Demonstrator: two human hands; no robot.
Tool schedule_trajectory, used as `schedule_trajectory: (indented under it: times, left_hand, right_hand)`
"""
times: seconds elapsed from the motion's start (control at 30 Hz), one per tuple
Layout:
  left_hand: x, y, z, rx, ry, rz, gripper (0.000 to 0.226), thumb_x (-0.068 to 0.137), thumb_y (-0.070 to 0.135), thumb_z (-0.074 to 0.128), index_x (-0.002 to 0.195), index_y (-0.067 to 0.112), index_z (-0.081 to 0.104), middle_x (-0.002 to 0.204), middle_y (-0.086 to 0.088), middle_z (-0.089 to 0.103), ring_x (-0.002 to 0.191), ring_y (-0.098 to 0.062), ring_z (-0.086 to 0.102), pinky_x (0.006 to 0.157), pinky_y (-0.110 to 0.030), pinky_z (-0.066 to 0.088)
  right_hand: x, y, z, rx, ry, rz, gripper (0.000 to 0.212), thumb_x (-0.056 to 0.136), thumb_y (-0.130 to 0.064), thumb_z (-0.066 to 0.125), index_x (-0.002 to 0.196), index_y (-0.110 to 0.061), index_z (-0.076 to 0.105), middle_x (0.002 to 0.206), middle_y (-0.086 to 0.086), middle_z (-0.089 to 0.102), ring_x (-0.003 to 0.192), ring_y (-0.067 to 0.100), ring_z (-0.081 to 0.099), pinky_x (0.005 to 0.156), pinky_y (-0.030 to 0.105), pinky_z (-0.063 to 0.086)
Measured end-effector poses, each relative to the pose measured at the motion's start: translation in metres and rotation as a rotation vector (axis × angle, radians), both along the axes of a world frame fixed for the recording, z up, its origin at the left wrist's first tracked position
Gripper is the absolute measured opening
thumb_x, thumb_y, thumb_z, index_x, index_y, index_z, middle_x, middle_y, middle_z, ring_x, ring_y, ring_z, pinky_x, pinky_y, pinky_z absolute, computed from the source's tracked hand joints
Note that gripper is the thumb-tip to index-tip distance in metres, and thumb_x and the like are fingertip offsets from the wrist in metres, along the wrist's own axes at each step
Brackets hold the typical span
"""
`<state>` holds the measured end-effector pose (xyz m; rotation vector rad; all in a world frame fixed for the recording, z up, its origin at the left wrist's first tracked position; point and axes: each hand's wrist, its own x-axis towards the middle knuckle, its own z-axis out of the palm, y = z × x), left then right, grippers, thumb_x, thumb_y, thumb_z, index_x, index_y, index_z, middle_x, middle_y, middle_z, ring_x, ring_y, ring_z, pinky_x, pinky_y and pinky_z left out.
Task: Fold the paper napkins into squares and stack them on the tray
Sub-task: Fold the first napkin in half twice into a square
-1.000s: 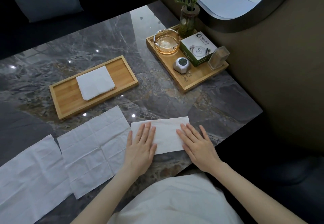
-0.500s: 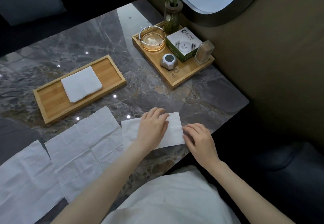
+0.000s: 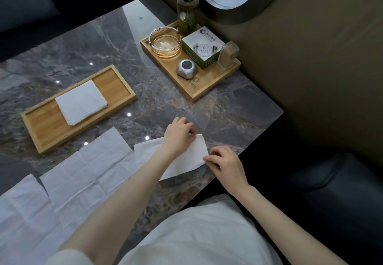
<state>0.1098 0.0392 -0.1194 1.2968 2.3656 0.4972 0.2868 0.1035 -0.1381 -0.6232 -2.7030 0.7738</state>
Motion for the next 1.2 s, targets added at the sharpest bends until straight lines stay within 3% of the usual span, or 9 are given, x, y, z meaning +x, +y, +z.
schedule_trajectory:
  times: [0.1,0.2,0.27,0.43,0.57,0.7,0.87,1.1,1.2]
  left_hand:
    - [-0.002,-0.002,0.005,0.035,-0.154,0.072,0.006,0.084,0.017,0.059,0.085,0.013,0.064,0.092,-0.003,0.060,0.092,-0.021,0.048,0.073,-0.029,0.042]
    - [-0.009,-0.004,0.019,0.101,-0.447,0.248,0.007,0.084,0.018,0.061,0.086,0.012,0.063,0.087,-0.001,0.063,0.084,-0.015,0.058,0.069,-0.021,0.046]
    - [-0.015,-0.007,0.026,0.130,-0.495,0.300,0.008,0.083,0.019,0.063,0.087,0.012,0.063,0.087,-0.002,0.065,0.083,-0.015,0.061,0.073,-0.025,0.050]
    - [-0.028,-0.015,0.047,0.268,-0.645,0.495,0.011,0.081,0.018,0.066,0.091,0.014,0.064,0.084,0.003,0.062,0.080,-0.007,0.058,0.066,-0.017,0.045]
    - [-0.036,-0.026,0.062,0.349,-0.768,0.606,0.017,0.079,0.018,0.068,0.095,0.014,0.064,0.087,0.003,0.062,0.083,-0.010,0.058,0.069,-0.021,0.045]
    - [-0.044,-0.040,0.076,0.395,-0.865,0.676,0.012,0.080,0.023,0.067,0.091,0.021,0.065,0.090,0.000,0.064,0.088,-0.021,0.062,0.075,-0.036,0.053]
    - [-0.049,-0.054,0.103,0.526,-0.869,0.657,0.012,0.081,0.022,0.065,0.090,0.015,0.066,0.090,-0.001,0.067,0.084,-0.017,0.065,0.075,-0.033,0.054]
    - [-0.053,-0.065,0.144,0.701,-0.745,0.563,0.003,0.080,0.012,0.065,0.083,0.012,0.066,0.083,-0.004,0.066,0.081,-0.020,0.062,0.073,-0.031,0.051]
    - [-0.047,-0.075,0.150,0.733,-0.701,0.482,0.005,0.078,0.011,0.066,0.083,0.009,0.068,0.078,-0.001,0.069,0.073,-0.011,0.063,0.065,-0.020,0.052]
  right_hand:
    - [-0.006,0.005,0.006,-0.128,-0.040,-0.042,0.004,0.079,-0.013,0.068,0.082,-0.012,0.071,0.085,0.002,0.061,0.079,0.021,0.056,0.067,0.030,0.047]
    - [-0.016,0.014,0.019,-0.503,-0.043,-0.154,0.007,0.084,-0.005,0.063,0.087,-0.011,0.067,0.091,-0.001,0.055,0.080,0.013,0.056,0.073,0.014,0.041]
    - [-0.024,0.019,0.031,-0.737,-0.022,-0.209,0.012,0.086,-0.003,0.059,0.085,-0.014,0.063,0.086,0.000,0.058,0.077,0.014,0.057,0.076,0.021,0.044]
    - [-0.048,0.030,0.057,-1.082,0.035,-0.264,0.012,0.089,0.000,0.056,0.083,-0.011,0.058,0.074,0.005,0.063,0.058,0.005,0.063,0.061,0.018,0.050]
    - [-0.067,0.035,0.070,-1.017,0.028,-0.200,0.023,0.077,-0.001,0.071,0.088,-0.016,0.057,0.087,0.011,0.067,0.073,0.016,0.063,0.072,0.030,0.054]
    - [-0.084,0.038,0.085,-0.949,0.048,-0.192,0.034,0.077,-0.006,0.072,0.106,-0.017,0.058,0.085,0.012,0.068,0.077,0.015,0.064,0.074,0.027,0.053]
    - [-0.102,0.046,0.117,-0.858,0.084,-0.137,0.010,0.081,-0.013,0.069,0.091,-0.014,0.069,0.083,-0.005,0.069,0.073,-0.001,0.064,0.066,0.011,0.051]
    - [-0.119,0.048,0.160,-0.934,0.228,0.027,0.005,0.083,-0.007,0.065,0.086,-0.010,0.066,0.082,-0.004,0.068,0.078,0.003,0.065,0.069,0.016,0.053]
    - [-0.116,0.044,0.162,-0.937,0.196,0.095,0.008,0.081,-0.003,0.067,0.085,-0.010,0.066,0.075,-0.009,0.069,0.075,0.004,0.064,0.067,0.016,0.051]
